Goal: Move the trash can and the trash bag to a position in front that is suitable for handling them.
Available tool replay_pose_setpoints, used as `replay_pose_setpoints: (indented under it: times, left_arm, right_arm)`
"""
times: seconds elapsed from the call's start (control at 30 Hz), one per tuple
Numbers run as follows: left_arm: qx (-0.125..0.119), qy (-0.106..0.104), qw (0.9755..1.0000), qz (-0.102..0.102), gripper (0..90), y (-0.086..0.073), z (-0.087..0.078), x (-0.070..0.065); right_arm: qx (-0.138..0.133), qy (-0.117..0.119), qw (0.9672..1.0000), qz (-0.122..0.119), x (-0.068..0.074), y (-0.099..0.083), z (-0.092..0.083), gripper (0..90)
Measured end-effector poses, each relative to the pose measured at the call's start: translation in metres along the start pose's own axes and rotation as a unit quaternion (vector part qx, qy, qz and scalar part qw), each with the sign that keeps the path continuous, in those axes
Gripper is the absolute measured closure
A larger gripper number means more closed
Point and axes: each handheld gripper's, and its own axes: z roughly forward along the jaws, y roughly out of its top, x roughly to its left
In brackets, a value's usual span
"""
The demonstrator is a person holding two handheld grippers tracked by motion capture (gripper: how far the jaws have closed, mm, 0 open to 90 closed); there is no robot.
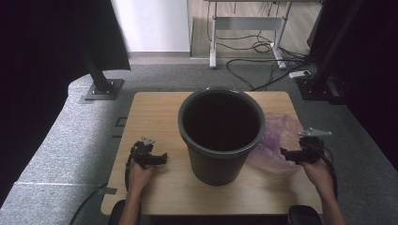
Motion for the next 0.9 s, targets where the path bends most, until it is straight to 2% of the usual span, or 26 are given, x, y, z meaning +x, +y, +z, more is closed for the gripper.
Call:
replay_pose_setpoints:
  times: [0.03, 0.07, 0.1, 0.13, 0.17, 0.2, 0.27, 0.37, 0.43, 0.47, 0.5, 0.53, 0.57, 0.7, 0.9]
  left_arm:
    - [0.0, 0.0, 1.0, 0.0, 0.0, 0.0, 0.0, 0.0]
    - [0.0, 0.0, 1.0, 0.0, 0.0, 0.0, 0.0, 0.0]
    - [0.0, 0.0, 1.0, 0.0, 0.0, 0.0, 0.0, 0.0]
    - [0.0, 0.0, 1.0, 0.0, 0.0, 0.0, 0.0, 0.0]
    - [0.0, 0.0, 1.0, 0.0, 0.0, 0.0, 0.0, 0.0]
    - [0.0, 0.0, 1.0, 0.0, 0.0, 0.0, 0.0, 0.0]
    - [0.0, 0.0, 1.0, 0.0, 0.0, 0.0, 0.0, 0.0]
    - [0.0, 0.0, 1.0, 0.0, 0.0, 0.0, 0.0, 0.0]
    - [0.0, 0.0, 1.0, 0.0, 0.0, 0.0, 0.0, 0.0]
    - [0.0, 0.0, 1.0, 0.0, 0.0, 0.0, 0.0, 0.0]
    - [0.0, 0.0, 1.0, 0.0, 0.0, 0.0, 0.0, 0.0]
    - [0.0, 0.0, 1.0, 0.0, 0.0, 0.0, 0.0, 0.0]
    - [0.0, 0.0, 1.0, 0.0, 0.0, 0.0, 0.0, 0.0]
    - [0.0, 0.001, 1.0, 0.0, 0.0, 0.0, 0.0, 0.0]
    - [0.0, -0.002, 1.0, 0.001, 0.0, -0.001, -0.001, -0.003]
  right_arm:
    - [0.0, 0.0, 1.0, 0.0, 0.0, 0.0, 0.0, 0.0]
    - [0.011, 0.009, 0.9999, 0.0, 0.002, 0.015, 0.016, 0.0]
    - [0.011, 0.009, 0.9999, 0.0, 0.002, 0.015, 0.016, 0.0]
    - [0.014, 0.017, 0.9997, -0.004, 0.005, 0.021, 0.024, 0.0]
    - [0.023, 0.038, 0.9989, -0.013, 0.012, 0.033, 0.044, 0.0]
    - [0.023, 0.038, 0.9989, -0.013, 0.012, 0.033, 0.044, 0.0]
    - [0.041, 0.02, 0.9984, -0.032, 0.016, 0.04, 0.066, 0.0]
    - [0.087, 0.008, 0.9953, -0.042, 0.013, 0.036, 0.105, 0.0]
    - [0.115, 0.001, 0.9919, -0.052, 0.01, 0.026, 0.122, 0.0]
    - [0.124, 0.004, 0.991, -0.05, 0.009, 0.02, 0.126, 0.0]
    - [0.133, 0.014, 0.9899, -0.046, 0.008, 0.014, 0.129, 0.0]
    - [0.127, 0.022, 0.9909, -0.04, 0.007, 0.009, 0.128, 0.5]
    - [0.116, 0.034, 0.9924, -0.023, 0.006, 0.001, 0.124, 0.0]
    - [0.107, 0.042, 0.9933, -0.013, 0.007, -0.019, 0.106, 0.0]
    - [0.072, 0.03, 0.9969, 0.003, 0.009, -0.057, 0.072, 0.0]
